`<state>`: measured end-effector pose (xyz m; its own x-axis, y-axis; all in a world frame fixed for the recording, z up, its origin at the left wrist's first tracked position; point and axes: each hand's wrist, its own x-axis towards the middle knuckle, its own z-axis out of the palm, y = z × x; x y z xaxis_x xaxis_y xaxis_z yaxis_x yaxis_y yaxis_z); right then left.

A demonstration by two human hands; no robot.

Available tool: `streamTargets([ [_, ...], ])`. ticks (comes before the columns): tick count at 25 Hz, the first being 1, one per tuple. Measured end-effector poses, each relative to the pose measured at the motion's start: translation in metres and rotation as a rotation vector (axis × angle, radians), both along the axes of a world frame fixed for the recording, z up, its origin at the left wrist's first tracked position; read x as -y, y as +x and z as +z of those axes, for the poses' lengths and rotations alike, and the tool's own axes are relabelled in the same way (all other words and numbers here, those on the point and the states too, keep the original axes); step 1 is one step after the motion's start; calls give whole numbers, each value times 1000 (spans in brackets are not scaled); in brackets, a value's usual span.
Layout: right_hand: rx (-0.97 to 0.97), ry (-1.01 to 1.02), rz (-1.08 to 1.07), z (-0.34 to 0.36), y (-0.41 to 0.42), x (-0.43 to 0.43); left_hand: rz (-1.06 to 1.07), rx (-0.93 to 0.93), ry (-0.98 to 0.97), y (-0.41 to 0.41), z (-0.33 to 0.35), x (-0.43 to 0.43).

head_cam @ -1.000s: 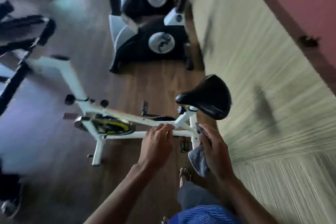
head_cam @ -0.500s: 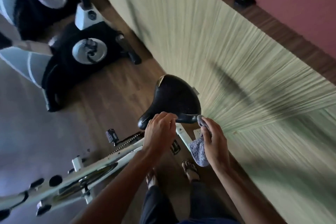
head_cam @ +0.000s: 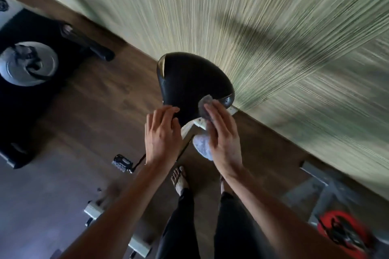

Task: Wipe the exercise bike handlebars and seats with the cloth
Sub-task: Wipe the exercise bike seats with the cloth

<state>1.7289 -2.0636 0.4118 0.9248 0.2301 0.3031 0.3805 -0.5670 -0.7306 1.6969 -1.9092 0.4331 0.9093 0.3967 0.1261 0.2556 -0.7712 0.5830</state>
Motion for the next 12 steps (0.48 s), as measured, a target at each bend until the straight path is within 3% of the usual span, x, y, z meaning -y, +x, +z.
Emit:
streamTargets([
  [6,8,-5,388,-23,-30,-30,227,182,-164,-56,-27,8],
  [9,154,25,512,-52,-21,-41,265,305,-212,-51,-49,11],
  [12,348,77,469,-86,-16,-58,282,476,-182,-48,-80,11],
])
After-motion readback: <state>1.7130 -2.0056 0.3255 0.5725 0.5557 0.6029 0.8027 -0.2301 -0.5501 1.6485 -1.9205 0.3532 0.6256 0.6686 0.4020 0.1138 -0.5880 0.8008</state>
